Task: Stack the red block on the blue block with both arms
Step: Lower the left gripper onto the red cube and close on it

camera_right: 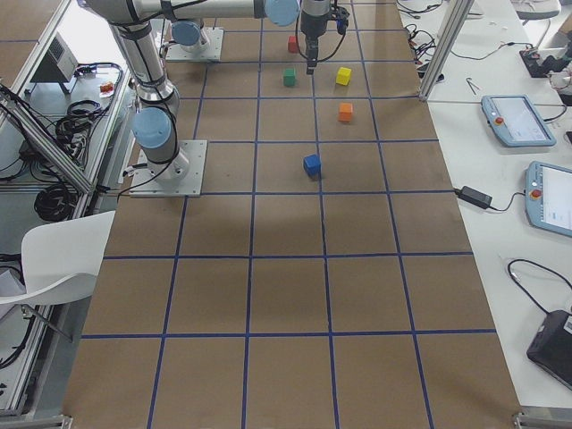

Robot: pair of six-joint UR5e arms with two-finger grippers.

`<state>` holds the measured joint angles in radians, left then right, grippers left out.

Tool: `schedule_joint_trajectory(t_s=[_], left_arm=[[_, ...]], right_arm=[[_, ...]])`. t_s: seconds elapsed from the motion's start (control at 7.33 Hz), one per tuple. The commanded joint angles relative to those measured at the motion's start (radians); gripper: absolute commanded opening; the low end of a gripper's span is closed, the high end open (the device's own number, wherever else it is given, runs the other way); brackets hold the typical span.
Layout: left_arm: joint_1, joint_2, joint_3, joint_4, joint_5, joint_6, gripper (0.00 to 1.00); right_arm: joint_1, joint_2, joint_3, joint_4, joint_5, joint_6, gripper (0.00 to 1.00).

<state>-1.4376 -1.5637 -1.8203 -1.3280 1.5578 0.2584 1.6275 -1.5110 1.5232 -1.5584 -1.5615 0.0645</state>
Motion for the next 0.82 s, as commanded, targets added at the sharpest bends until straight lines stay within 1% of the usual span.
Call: schedule_joint_trajectory(t_s=[0.0,0.14,0.27,0.41,0.55,0.68], left_arm=[[0.071,-0.063,-0.187,0.235,0.004,0.094,1.00],[0.072,-0.099,-0.227,0.294,0.005,0.103,1.00],[0.072,-0.136,-0.234,0.309,0.005,0.107,1.00],[0.072,-0.165,-0.241,0.319,0.014,0.110,0.98],[0.072,-0.185,-0.266,0.361,0.042,0.108,0.98],[0.072,-0.203,-0.289,0.387,0.042,0.108,0.98]], right_arm=[[0.000,0.002,0.000,0.000,-0.002,-0.002,1.00],[0.000,0.002,0.002,0.000,-0.002,-0.002,1.00],[0.000,0.002,0.002,0.000,-0.002,-0.002,1.00],[0.000,0.002,0.002,0.000,-0.002,-0.002,1.00],[0.000,0.002,0.002,-0.002,-0.002,-0.002,1.00],[0.000,0.000,0.002,-0.002,-0.002,0.000,1.00]])
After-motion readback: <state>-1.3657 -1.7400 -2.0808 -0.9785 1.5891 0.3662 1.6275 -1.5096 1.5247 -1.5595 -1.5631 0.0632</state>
